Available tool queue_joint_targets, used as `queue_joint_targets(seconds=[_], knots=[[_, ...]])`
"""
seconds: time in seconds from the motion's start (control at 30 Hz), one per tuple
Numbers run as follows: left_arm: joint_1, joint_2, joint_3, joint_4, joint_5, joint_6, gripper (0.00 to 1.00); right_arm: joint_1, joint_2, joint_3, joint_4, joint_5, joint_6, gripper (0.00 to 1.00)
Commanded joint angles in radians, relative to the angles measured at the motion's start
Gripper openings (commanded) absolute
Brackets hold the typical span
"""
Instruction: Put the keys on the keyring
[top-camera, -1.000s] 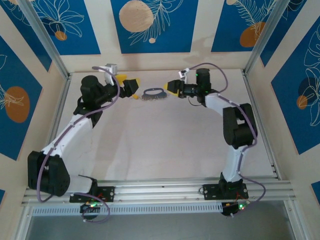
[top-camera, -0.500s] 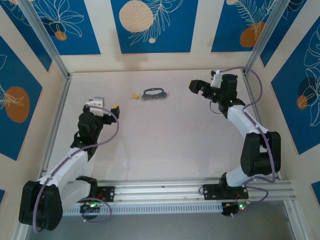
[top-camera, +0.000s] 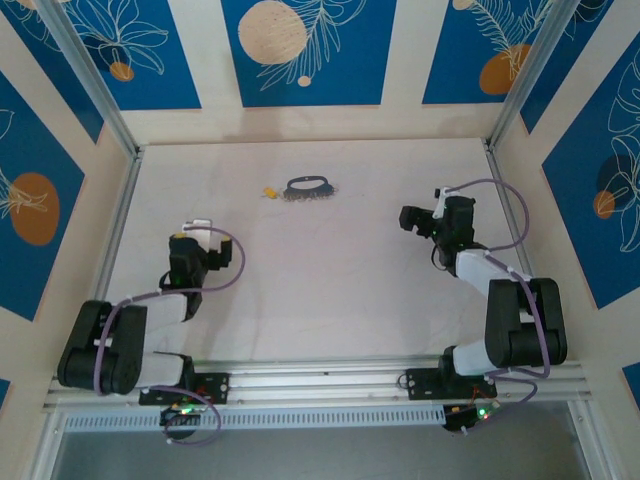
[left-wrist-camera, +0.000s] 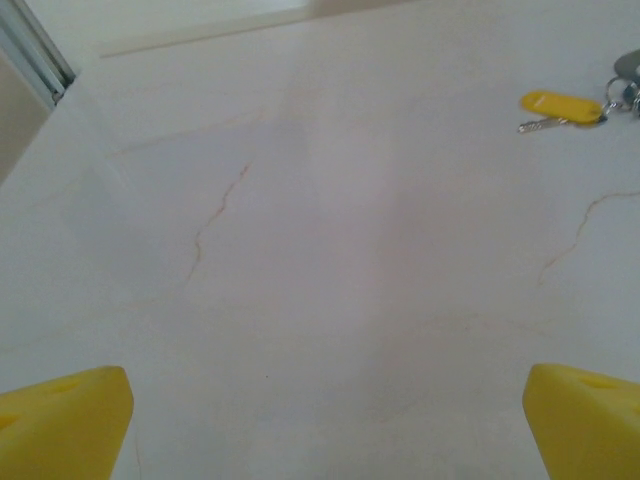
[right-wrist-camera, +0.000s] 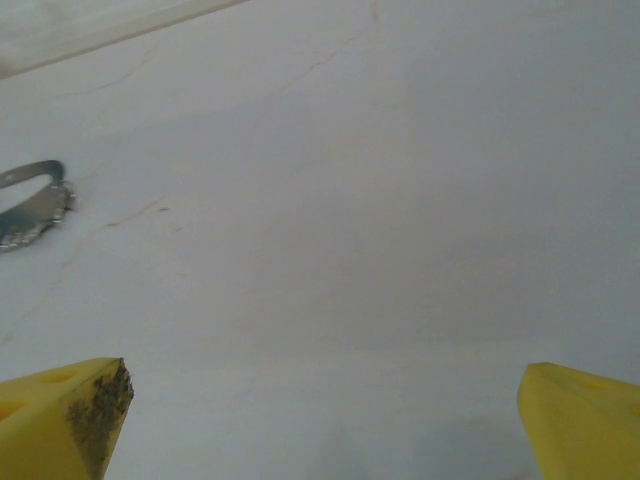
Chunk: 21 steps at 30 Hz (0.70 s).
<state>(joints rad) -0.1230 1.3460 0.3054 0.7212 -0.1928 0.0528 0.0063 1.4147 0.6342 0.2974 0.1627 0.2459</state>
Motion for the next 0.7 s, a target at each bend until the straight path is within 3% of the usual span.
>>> queue_joint_targets(seconds=[0.0,0.13,0.23,0.4,0.53,0.67], knots=[[0.022,0.043,0.01,0.157,0.077,0.002,1.0,0.003,-0.034,-0.038,0.094,0.104,-0.101,0.99],[0.023,0.105,0.009,0.216,0.14,0.026,1.0,0.01,-0.022,-0.144,0.243,0.104,-0.112,0.99],[0.028,0.156,0.008,0.26,0.16,0.028,1.0,0.007,-0.022,-0.206,0.378,0.031,-0.123,0.99],[0.032,0.212,0.018,0.307,0.19,0.036,1.0,0.017,0.126,-0.314,0.73,-0.068,-0.168,0.99],[0.049,0.209,0.073,0.192,0.197,0.016,1.0,-0.035,0.111,-0.206,0.487,-0.169,-0.145,0.99],[0.062,0.216,0.09,0.17,0.186,-0.003,1.0,-0.015,0.113,-0.217,0.514,-0.127,-0.153,0.99]])
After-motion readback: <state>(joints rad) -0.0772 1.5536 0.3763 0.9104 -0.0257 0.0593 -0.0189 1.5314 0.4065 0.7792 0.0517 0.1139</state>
